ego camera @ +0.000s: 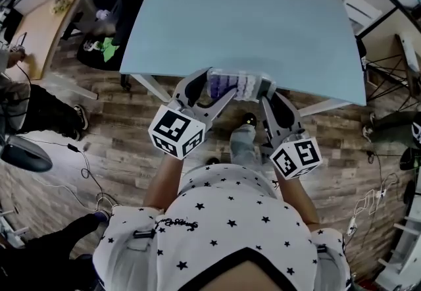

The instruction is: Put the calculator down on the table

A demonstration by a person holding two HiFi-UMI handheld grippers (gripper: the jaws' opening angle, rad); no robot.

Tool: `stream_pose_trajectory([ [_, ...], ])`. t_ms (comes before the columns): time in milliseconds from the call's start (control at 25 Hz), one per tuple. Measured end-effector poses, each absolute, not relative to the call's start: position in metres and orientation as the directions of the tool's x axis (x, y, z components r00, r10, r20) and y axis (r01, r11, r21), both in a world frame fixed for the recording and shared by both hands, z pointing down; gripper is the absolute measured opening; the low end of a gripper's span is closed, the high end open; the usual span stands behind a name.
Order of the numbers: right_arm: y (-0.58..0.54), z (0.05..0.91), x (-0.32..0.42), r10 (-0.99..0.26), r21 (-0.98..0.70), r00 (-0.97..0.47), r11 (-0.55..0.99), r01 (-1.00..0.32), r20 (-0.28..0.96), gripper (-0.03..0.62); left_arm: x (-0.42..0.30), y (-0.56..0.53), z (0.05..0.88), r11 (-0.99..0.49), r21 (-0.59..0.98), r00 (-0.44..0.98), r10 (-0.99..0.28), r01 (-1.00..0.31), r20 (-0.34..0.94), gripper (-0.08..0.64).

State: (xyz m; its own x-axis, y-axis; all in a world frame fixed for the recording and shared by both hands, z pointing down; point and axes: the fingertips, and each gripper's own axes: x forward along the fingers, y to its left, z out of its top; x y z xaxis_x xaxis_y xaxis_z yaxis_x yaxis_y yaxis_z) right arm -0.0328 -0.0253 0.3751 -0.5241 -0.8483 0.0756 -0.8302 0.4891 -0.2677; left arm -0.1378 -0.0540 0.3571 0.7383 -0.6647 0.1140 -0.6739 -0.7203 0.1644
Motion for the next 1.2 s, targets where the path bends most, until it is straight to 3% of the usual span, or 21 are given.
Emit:
stream_pose_trajectory([
  [1200, -0.196, 0.426, 0.113, -0.831, -0.383, -0.530, 0.441, -0.812, 0.167, 0.077, 0.008, -0.227, 0.406, -0.685, 0.222, 0.718, -0.640, -0.694, 0.273, 0.285],
])
